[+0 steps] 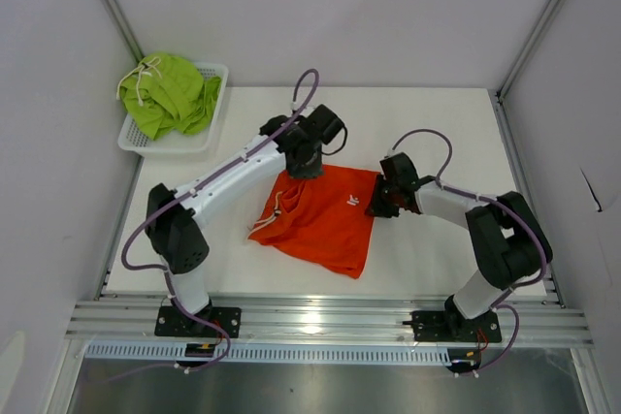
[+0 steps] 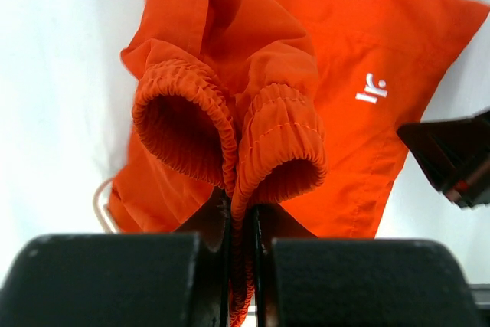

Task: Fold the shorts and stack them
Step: Fold the shorts

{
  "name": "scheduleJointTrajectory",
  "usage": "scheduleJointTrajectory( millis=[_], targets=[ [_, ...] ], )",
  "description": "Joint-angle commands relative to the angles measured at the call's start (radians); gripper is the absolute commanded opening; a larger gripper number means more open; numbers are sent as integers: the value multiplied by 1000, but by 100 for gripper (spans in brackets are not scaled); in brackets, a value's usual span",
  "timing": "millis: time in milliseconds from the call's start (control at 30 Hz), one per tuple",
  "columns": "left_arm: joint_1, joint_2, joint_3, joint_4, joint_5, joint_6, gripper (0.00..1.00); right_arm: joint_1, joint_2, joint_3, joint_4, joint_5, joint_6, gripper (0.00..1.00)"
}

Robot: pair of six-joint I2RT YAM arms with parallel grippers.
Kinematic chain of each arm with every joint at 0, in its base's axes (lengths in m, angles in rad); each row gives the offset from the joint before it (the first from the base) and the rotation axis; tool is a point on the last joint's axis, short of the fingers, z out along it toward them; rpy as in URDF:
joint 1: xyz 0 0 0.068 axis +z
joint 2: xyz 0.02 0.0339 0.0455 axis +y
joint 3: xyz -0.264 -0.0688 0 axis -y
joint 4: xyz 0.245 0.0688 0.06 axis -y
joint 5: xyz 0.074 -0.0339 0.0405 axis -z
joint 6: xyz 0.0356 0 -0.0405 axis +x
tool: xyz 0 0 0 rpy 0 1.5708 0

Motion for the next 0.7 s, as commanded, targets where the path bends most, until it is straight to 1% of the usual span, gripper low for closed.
scheduleJointTrajectory(
  millis=[0, 133, 300, 400, 533, 667],
  targets=[
    [-51, 65, 19, 27, -35, -63, 0, -3, 74, 55, -24, 65, -55, 19],
    [-105, 144, 37, 19, -72, -150, 0, -3, 124, 65, -34, 89, -75, 18],
    [-143, 233, 36, 88, -3, -202, 0, -15, 131, 52, -13, 68, -81, 18],
    [-170, 263, 69, 80, 2, -231, 0, -27, 144, 52, 1, 40, -88, 18],
    [-176, 276, 91, 83, -6, -279, 0, -41, 150, 32, 33, 2, -81, 17],
    [-173, 316, 157, 74, -24, -316, 0, -41, 138, 0, 75, -9, -65, 16]
  ],
)
